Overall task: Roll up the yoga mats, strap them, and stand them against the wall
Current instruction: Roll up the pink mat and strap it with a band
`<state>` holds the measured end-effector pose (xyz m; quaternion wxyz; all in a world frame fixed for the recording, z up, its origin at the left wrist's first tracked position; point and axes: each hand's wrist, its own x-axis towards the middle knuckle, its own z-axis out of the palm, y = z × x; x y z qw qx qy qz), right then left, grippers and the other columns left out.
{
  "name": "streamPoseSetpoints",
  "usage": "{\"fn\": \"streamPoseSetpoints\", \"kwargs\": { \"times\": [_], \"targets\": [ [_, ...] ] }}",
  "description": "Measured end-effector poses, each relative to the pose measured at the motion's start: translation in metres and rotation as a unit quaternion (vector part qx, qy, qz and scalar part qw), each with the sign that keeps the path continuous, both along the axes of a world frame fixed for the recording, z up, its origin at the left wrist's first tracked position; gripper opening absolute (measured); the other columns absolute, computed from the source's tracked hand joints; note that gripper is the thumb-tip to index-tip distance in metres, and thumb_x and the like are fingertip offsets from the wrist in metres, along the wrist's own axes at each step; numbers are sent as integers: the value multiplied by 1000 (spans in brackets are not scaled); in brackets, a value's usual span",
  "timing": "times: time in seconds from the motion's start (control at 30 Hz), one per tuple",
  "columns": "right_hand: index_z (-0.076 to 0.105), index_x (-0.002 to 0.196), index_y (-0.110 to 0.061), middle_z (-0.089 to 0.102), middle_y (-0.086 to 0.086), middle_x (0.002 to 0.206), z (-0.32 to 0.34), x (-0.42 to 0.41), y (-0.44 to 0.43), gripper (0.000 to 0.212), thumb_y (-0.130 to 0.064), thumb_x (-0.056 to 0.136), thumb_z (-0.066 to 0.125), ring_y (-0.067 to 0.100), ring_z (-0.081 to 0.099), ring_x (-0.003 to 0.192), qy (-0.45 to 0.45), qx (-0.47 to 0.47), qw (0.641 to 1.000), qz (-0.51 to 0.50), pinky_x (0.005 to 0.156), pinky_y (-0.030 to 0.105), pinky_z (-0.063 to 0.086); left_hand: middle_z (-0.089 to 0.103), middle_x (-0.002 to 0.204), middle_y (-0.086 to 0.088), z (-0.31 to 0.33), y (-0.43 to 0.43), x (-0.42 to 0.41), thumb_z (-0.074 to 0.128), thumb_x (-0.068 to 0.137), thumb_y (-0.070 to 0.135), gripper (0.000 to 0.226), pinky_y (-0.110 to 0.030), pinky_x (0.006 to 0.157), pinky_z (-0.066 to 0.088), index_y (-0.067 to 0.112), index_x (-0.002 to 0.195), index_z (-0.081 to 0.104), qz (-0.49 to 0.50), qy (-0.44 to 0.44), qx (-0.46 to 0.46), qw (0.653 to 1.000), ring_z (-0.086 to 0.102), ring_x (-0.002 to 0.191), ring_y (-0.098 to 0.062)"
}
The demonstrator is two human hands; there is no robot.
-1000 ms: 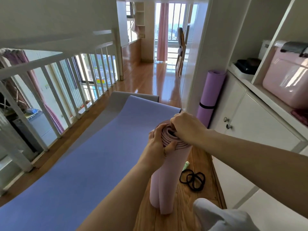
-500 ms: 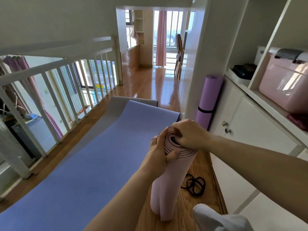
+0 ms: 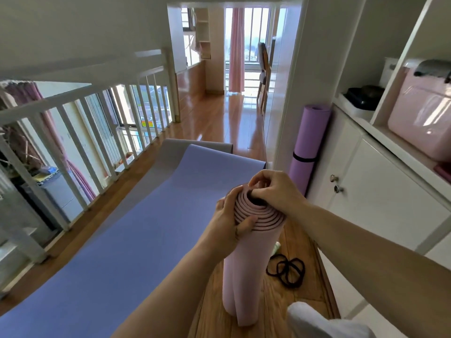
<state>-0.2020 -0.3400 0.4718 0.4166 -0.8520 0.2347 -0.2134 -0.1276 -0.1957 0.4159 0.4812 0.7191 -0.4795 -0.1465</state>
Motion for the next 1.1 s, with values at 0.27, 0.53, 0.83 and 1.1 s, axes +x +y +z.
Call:
{"fn": "streamPoseSetpoints", "kwargs": {
  "times": [0.27,0.53,0.83,1.1],
  "targets": [
    [51,135,-23,52,-8,122,-22,-2,-7,39,-38,101,41,12,48,120,30,81,996,-19,97,24,39,34,140,-2,-2,-9,3,58,92,39,69,-22,99,36,32,147,17,2,28,11,1000,37,118,-10],
    [53,134,-23,53,-2,135,-14,30,-17,38,-36,99,48,16,50,122,30,20,999,-28,93,19,39,50,113,1,-3,-35,11,58,90,39,61,-19,79,45,23,128,13,117,108,-42,986,56,99,-12],
    [57,130,-24,54,-10,125,7,45,-36,33,-33,99,49,8,47,118,132,-52,984,108,98,17,34,43,90,14,2,-45,8,55,89,45,46,-8,59,40,16,104,23,224,91,-67,968,53,80,-5],
    [60,126,-23,57,-7,109,7,42,-39,32,-34,98,51,13,55,110,117,-17,989,92,90,17,44,25,127,14,-33,-19,-6,74,81,30,36,7,82,29,25,103,46,149,4,-33,988,30,111,18]
  ]
}}
